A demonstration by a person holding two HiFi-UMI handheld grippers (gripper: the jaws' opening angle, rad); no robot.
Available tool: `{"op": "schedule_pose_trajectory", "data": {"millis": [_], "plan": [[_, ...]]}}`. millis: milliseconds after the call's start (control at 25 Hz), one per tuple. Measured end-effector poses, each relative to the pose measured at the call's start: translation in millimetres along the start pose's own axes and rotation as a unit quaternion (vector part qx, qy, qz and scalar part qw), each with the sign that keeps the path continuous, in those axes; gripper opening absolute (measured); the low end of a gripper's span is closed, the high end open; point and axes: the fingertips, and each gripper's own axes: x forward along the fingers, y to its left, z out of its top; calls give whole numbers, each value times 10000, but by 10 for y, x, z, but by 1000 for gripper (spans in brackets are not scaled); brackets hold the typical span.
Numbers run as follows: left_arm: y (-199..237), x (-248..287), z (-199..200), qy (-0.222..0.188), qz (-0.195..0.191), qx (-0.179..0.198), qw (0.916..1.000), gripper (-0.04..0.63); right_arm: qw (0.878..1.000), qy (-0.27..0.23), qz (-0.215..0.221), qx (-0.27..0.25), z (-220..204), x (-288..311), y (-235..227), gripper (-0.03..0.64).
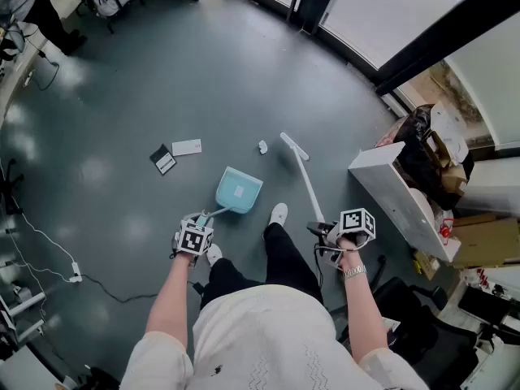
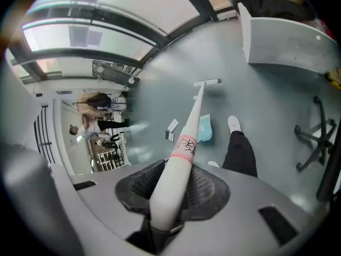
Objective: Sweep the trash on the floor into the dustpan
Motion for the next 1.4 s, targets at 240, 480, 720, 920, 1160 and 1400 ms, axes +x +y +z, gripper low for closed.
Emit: {"op": "schedule_pose_trajectory", "data": {"millis": [240,480,720,920,1160,1400], "plan": [[8,567,791,89,435,-87,9990,97,9956,359,-452,-744,1377,7,182,100],[30,806,1072,157,649,-335,9972,97,9910,683,-568,-1006,1801,321,407,100],[94,1074,1162,287,621,-141,9976,97,9908,852,-496,-926,1531,633,468,100],[170,1181,1106,336,428,-304,9981,97,9885,988,-575,-989,1048,805,427,100],[266,1214,996,233,307,-317,9988,97,9808,1386,-781,-1125,432,961,461,100],[273,1223,1046,0,286,-435,9986,97,9697,1849,-894,-1321,11,918,459,100]]}}
